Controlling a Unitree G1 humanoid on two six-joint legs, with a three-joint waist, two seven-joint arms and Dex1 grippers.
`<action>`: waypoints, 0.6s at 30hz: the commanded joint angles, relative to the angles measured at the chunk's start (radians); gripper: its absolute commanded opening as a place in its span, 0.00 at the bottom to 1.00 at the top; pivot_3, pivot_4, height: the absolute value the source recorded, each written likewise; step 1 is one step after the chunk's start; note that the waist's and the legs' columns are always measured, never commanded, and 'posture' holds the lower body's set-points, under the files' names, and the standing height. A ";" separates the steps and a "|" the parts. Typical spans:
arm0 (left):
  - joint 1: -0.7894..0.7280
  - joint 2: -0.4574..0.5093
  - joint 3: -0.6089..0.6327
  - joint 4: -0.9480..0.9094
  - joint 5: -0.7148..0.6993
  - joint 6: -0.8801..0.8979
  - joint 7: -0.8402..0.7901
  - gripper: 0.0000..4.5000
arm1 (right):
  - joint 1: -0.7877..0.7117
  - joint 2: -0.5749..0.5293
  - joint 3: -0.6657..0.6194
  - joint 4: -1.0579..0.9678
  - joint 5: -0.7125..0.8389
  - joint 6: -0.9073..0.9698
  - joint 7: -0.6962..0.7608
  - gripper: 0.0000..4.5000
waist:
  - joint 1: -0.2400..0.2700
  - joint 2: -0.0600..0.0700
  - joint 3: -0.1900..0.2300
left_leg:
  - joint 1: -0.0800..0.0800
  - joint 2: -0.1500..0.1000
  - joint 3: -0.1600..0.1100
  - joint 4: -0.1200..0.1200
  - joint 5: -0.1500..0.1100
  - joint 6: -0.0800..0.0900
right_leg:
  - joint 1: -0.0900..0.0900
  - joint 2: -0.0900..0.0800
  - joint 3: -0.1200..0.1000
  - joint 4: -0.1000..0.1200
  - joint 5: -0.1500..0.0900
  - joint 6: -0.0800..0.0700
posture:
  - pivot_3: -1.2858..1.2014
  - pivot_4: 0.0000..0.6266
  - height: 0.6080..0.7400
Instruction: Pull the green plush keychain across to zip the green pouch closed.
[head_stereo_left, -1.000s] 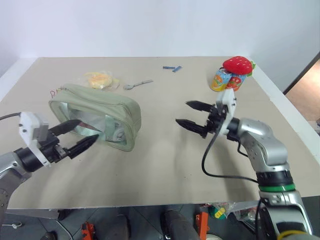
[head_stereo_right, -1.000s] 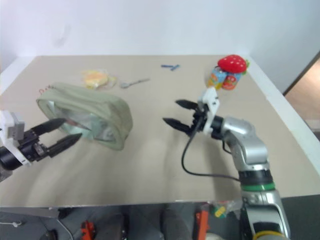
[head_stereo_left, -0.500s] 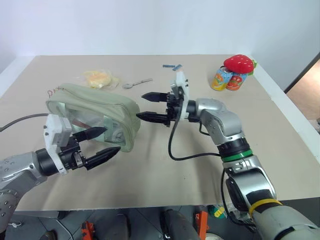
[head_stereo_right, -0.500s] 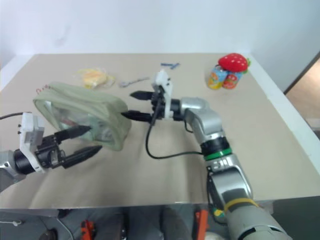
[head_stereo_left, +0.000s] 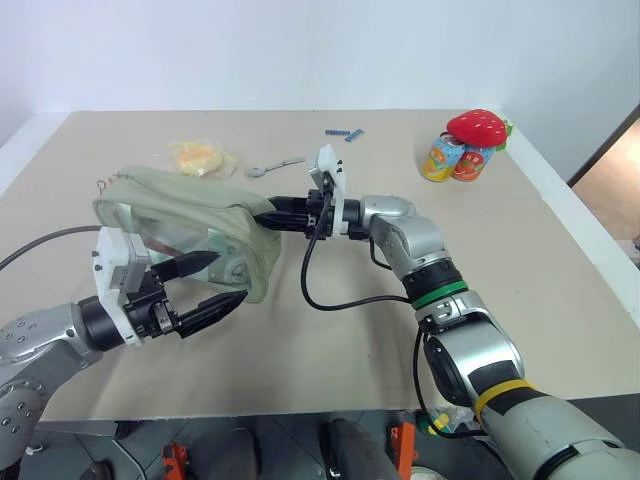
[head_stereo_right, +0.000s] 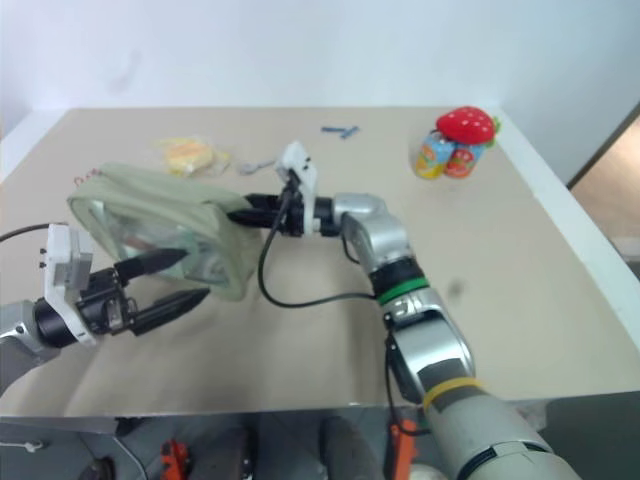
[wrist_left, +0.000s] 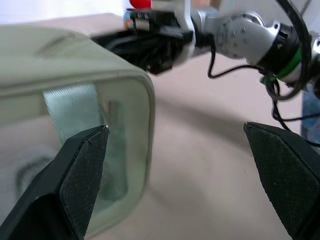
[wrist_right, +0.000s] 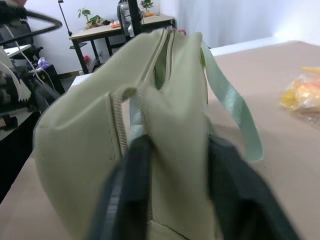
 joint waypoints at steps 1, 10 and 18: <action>-0.011 -0.005 -0.003 -0.025 0.002 -0.021 0.007 1.00 | -0.037 0.002 -0.024 0.005 -0.006 -0.027 0.021 0.01 | 0.000 0.000 0.000 | 0.000 0.000 0.000 0.000 0.000 0.000 | 0.000 0.000 0.000 0.000 0.000 0.000 | 0.52 0.24 1.00; -0.019 -0.006 -0.015 -0.017 0.010 -0.026 0.005 1.00 | -0.028 -0.073 -0.022 -0.119 -0.009 -0.034 0.120 0.01 | 0.000 0.000 0.000 | -0.001 0.000 0.000 0.000 0.000 0.000 | 0.000 0.000 0.000 0.000 0.000 0.000 | 0.52 0.24 1.00; -0.032 -0.015 -0.034 -0.012 0.014 -0.029 0.008 1.00 | -0.036 -0.318 -0.035 -0.143 -0.046 -0.128 0.291 0.01 | 0.010 0.000 0.000 | -0.001 -0.001 0.000 0.001 0.000 0.000 | 0.000 -0.001 0.000 0.000 0.000 0.000 | 0.52 0.24 1.00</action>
